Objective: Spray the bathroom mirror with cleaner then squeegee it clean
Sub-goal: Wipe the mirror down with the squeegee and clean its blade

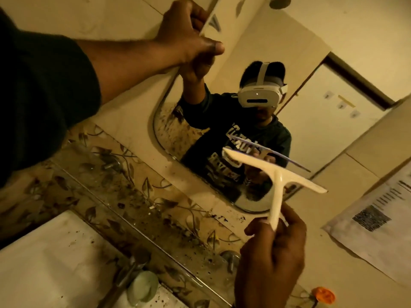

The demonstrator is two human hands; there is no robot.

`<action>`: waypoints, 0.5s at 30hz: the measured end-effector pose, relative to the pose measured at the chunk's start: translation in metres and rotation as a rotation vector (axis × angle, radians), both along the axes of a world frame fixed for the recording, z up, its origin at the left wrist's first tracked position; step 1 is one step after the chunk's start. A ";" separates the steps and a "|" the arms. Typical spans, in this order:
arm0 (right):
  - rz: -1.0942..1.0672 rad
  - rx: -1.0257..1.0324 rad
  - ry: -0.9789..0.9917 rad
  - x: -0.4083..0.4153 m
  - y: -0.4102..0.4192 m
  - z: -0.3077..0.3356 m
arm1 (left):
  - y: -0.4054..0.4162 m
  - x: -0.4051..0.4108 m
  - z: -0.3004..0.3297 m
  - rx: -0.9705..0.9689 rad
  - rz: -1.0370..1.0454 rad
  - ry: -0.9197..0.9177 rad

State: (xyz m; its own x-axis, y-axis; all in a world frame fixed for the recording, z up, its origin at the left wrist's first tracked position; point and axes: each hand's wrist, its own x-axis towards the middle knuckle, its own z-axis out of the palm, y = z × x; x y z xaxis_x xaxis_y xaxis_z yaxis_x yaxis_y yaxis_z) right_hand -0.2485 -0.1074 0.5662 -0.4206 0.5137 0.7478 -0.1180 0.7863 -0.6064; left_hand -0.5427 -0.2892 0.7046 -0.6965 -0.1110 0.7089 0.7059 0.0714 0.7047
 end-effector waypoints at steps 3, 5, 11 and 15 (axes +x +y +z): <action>0.176 -0.036 -0.078 -0.011 -0.016 -0.004 | 0.021 0.010 0.011 -0.026 0.075 0.011; 0.297 -0.075 -0.213 -0.023 -0.028 -0.013 | 0.018 0.003 0.012 0.001 0.061 -0.004; 0.333 0.420 -0.411 -0.062 -0.044 -0.021 | 0.024 -0.003 0.010 0.041 0.054 0.008; 0.288 0.582 -0.373 -0.094 -0.062 0.001 | 0.025 -0.006 0.008 0.049 0.045 0.019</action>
